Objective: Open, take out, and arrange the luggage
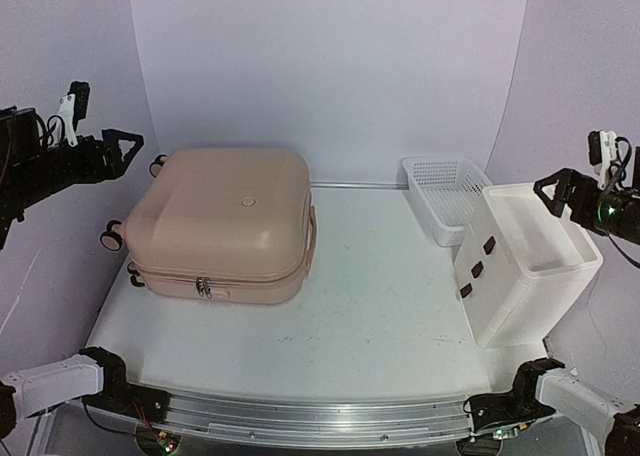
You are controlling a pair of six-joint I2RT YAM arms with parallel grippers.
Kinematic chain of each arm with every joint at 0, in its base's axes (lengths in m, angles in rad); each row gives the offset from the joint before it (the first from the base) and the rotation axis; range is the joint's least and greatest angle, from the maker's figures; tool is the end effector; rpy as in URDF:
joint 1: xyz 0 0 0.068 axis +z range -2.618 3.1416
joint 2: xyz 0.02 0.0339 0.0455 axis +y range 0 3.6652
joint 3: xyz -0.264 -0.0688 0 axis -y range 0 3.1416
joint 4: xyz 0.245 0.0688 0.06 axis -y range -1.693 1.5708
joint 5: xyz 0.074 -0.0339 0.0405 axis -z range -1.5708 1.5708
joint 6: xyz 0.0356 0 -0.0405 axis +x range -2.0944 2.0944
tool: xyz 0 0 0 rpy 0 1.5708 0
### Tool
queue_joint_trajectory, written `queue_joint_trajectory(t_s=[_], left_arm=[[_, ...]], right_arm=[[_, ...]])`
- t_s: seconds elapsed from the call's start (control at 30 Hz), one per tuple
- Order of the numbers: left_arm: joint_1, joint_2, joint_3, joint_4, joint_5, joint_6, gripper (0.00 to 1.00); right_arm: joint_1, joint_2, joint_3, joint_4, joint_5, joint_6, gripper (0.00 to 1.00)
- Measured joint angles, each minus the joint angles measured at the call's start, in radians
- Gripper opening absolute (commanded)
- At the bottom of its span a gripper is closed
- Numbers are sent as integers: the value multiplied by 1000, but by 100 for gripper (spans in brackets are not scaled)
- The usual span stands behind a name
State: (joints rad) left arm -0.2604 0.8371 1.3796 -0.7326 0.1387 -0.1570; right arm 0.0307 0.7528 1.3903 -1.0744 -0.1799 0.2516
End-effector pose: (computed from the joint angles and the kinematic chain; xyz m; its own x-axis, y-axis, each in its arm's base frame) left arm 0.1237 -0.0381 0.4668 -0.2407 -0.0961 -0.9658 0.3529 0.9183 -0.1793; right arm 0.0871 0.0090 0.4419 -0.4575 0.2310 -0.8587 -0.0809 0.9508 0.2989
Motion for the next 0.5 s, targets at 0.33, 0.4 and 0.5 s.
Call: queue_joint_trajectory(t_s=[0.33,0.4,0.5], left_arm=[[111,-8,-113,1,30,-23,99],[132,-6,-133,0,46,-26,100],[154,1,-146,-2,71,-28,100]], right_arm=[[43,48,-143,70,92,54,98],[51,69,-161,91,87,66,98],[64,121,-173,135,55,90,98]])
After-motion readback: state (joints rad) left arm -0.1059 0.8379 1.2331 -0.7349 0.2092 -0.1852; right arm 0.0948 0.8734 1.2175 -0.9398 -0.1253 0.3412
